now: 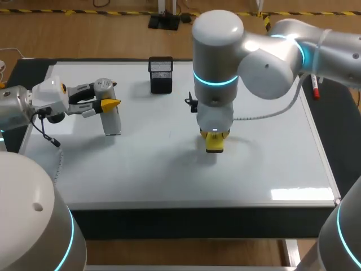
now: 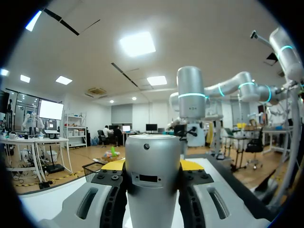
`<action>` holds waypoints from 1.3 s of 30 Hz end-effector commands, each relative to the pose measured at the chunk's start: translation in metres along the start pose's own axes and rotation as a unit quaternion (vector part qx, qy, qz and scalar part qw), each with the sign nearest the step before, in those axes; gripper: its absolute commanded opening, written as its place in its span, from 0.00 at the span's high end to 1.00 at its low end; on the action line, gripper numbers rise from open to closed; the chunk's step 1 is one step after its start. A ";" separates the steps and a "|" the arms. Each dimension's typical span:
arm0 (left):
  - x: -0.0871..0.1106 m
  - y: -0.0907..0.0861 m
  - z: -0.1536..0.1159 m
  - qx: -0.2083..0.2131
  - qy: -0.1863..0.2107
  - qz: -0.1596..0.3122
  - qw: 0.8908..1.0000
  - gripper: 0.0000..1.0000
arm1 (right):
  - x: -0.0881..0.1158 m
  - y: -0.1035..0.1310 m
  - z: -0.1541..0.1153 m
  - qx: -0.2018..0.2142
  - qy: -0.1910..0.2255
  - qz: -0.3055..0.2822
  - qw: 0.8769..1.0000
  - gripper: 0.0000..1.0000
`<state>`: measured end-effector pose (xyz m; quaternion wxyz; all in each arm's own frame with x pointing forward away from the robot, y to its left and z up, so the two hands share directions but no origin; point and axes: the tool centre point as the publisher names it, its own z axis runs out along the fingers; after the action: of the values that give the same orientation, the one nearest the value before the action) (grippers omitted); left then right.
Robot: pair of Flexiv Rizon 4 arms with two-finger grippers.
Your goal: Pick up the inspection probe, press it on each red-marked spot on the whiteboard one by one, put down the probe, pick up the eraser, and wipe off all the red marks.
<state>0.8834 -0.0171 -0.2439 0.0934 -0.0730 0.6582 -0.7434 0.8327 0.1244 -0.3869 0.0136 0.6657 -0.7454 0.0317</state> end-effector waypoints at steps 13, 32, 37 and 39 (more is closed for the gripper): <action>0.000 -0.001 0.000 0.000 0.001 0.000 1.000 1.00 | 0.004 0.001 -0.003 0.002 -0.001 -0.001 1.000 1.00; 0.000 -0.001 0.000 0.000 0.001 0.000 1.000 1.00 | 0.003 -0.090 -0.014 0.031 0.021 -0.002 0.999 1.00; 0.000 -0.001 0.000 0.000 0.001 0.000 1.000 1.00 | 0.004 -0.121 -0.016 0.037 0.028 0.002 0.999 1.00; 0.000 -0.001 0.000 0.000 0.001 0.000 1.000 1.00 | 0.002 -0.132 -0.017 0.037 0.026 0.001 0.999 1.00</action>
<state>0.8834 -0.0171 -0.2439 0.0934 -0.0730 0.6582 -0.7434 0.9467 0.1048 -0.3660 -0.0028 0.6637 -0.7436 0.0807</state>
